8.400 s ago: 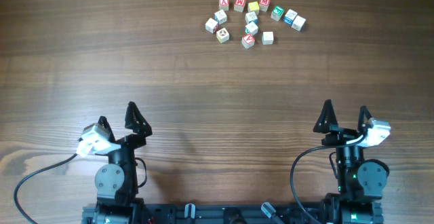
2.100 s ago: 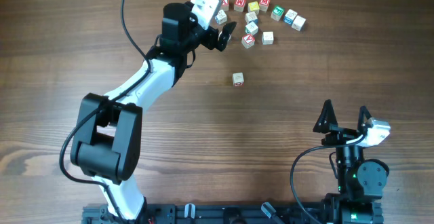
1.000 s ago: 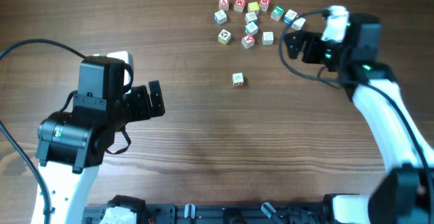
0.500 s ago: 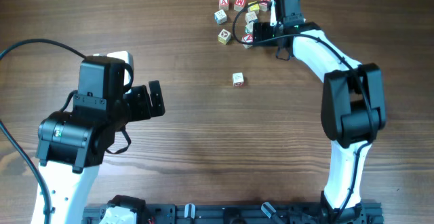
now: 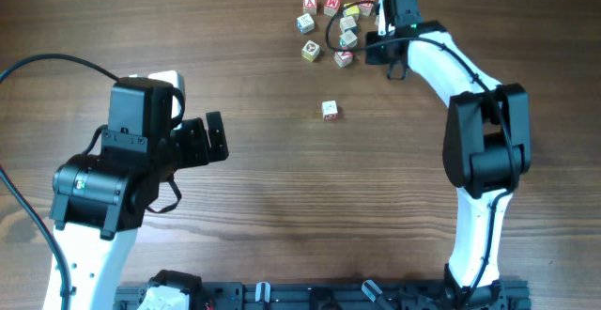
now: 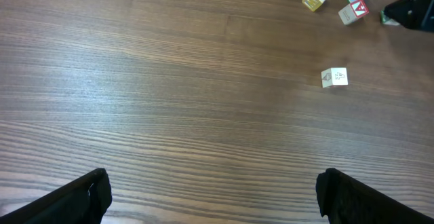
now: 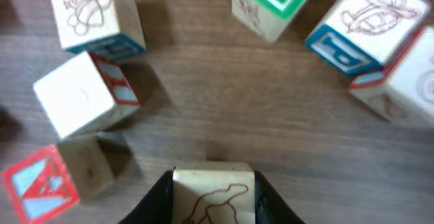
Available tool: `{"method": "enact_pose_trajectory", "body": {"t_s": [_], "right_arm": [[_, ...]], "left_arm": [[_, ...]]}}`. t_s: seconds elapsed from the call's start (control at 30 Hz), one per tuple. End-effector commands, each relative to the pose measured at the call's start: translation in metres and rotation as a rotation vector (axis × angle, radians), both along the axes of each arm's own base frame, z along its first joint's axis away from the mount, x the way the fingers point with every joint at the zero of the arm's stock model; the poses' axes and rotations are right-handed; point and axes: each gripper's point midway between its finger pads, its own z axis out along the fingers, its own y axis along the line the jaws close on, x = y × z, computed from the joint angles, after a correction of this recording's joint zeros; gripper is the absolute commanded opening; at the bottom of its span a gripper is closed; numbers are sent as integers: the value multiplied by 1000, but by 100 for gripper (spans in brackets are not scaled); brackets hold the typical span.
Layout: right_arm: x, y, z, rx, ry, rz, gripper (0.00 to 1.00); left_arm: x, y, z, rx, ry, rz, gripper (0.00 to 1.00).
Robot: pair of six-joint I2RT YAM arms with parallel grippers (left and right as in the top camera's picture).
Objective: Form a tower
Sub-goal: 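Reach the right gripper into the cluster and grasp a blue-D block, then carry the held block with the right gripper over the placed block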
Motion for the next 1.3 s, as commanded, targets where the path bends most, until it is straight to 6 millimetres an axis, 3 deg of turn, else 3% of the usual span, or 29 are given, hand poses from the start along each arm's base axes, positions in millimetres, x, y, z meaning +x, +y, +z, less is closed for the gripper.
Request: {"method": "enact_pose_trajectory", "body": {"t_s": [0.0, 0.13, 0.23, 0.33, 0.4, 0.47, 0.5, 0.57, 0.6, 0.73, 0.83, 0.97, 1.27], "right_arm": [[-1, 10, 70, 12, -59, 11, 6], [-41, 43, 103, 4, -12, 90, 6], [-76, 70, 99, -3, 84, 122, 5], [-100, 79, 88, -6, 167, 100, 4], [-116, 81, 95, 1, 205, 99, 4], [-133, 77, 128, 14, 184, 94, 5], [-146, 73, 163, 35, 130, 95, 5], [-158, 69, 191, 87, 48, 70, 5], [-158, 70, 188, 96, 22, 76, 5], [-147, 85, 126, 135, 36, 102, 4], [-134, 97, 101, 89, 20, 158, 4], [-127, 100, 58, 39, 78, 150, 4], [-115, 115, 20, -4, 73, 215, 4]], "left_arm": [[0, 2, -2, 7, 4, 15, 100], [0, 2, -2, 7, 4, 15, 100], [0, 2, -2, 7, 4, 15, 100], [0, 2, -2, 7, 4, 15, 100], [0, 2, -2, 8, 4, 15, 100], [0, 2, -2, 7, 4, 15, 100], [0, 2, -2, 7, 4, 15, 100], [0, 2, -2, 8, 4, 15, 100], [0, 2, -2, 7, 4, 15, 100], [0, 2, -2, 7, 4, 15, 100], [0, 2, -2, 7, 4, 15, 100], [0, 2, -2, 7, 4, 15, 100], [0, 2, -2, 8, 4, 15, 100]]}}
